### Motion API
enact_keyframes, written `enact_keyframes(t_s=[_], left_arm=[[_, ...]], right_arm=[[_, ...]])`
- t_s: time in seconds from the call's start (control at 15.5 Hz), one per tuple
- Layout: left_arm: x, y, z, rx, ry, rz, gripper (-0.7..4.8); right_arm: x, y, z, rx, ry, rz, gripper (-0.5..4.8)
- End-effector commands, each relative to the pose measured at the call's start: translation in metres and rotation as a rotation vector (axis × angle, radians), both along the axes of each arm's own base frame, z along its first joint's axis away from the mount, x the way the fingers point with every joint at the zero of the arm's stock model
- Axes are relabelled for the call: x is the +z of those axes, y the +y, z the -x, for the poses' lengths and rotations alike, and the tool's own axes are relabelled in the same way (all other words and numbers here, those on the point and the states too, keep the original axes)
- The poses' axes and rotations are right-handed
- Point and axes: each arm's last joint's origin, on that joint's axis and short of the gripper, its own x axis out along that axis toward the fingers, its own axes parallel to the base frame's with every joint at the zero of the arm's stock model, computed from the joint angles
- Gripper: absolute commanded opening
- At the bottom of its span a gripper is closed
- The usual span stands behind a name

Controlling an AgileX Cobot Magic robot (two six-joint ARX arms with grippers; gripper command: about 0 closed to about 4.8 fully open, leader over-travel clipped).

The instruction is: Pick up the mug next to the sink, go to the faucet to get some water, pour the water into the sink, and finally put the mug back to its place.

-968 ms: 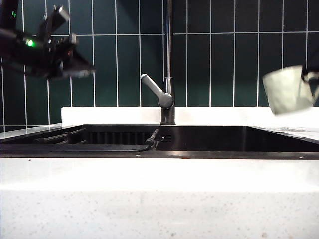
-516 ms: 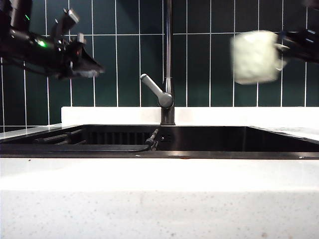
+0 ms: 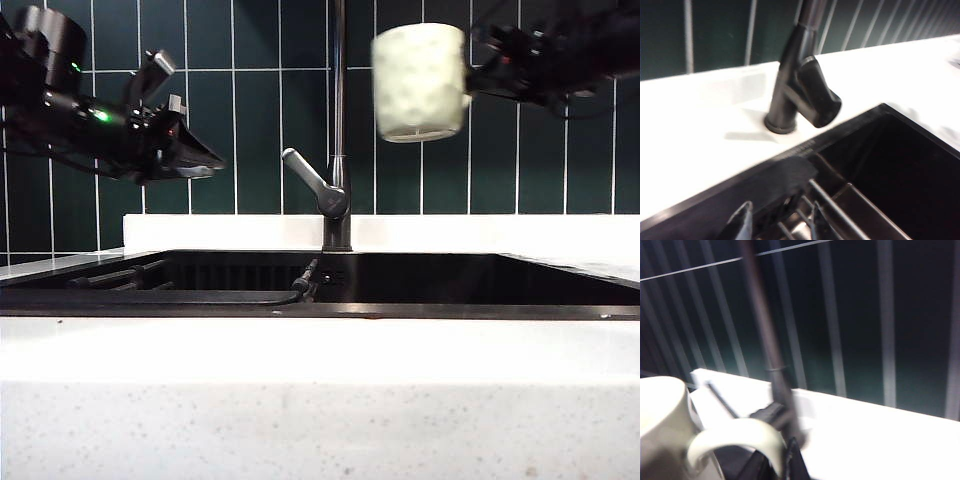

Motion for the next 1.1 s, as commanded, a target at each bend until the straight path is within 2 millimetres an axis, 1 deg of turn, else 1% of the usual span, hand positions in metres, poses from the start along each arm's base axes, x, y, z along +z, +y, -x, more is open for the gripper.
enact_keyframes(t_s=[0.06, 0.19, 0.32, 0.45, 0.52, 0.65, 0.71, 0.84, 0.9, 0.97, 1.1], left_arm=[[0.007, -0.003, -0.02, -0.043, -0.042, 0.014, 1.49], [0.012, -0.007, -0.038, -0.069, -0.063, 0.03, 1.53], [0.018, -0.016, -0.055, -0.122, -0.094, 0.042, 1.57], [0.018, -0.031, -0.069, -0.172, -0.097, 0.05, 1.58], [0.017, -0.038, -0.074, -0.185, -0.089, 0.05, 1.58], [0.014, -0.05, -0.081, -0.204, -0.096, 0.046, 1.58], [0.013, -0.055, -0.084, -0.156, -0.108, 0.034, 1.58], [0.013, -0.055, -0.087, -0.107, -0.133, 0.014, 1.62], [0.014, -0.055, -0.088, -0.11, -0.138, 0.015, 1.62], [0.015, -0.056, -0.09, -0.123, -0.141, 0.018, 1.62], [0.019, -0.061, -0.091, -0.192, -0.154, 0.031, 1.87]], right_arm=[[0.022, 0.015, -0.002, 0.04, -0.023, -0.018, -0.01], [0.032, 0.025, -0.005, 0.066, 0.0, -0.016, -0.01], [0.041, 0.034, -0.008, 0.09, 0.033, -0.011, -0.01], [0.048, 0.044, -0.011, 0.101, 0.032, -0.012, -0.01], [0.051, 0.045, -0.014, 0.102, 0.033, -0.012, -0.01], [0.056, 0.053, -0.019, 0.12, 0.034, -0.012, -0.01], [0.061, 0.06, -0.025, 0.135, 0.028, -0.015, -0.01], [0.066, 0.068, -0.032, 0.154, 0.016, -0.02, -0.01], [0.068, 0.07, -0.034, 0.158, 0.015, -0.02, -0.01], [0.071, 0.072, -0.035, 0.164, 0.014, -0.02, -0.01], [0.073, 0.073, -0.037, 0.168, 0.006, -0.021, -0.01]])
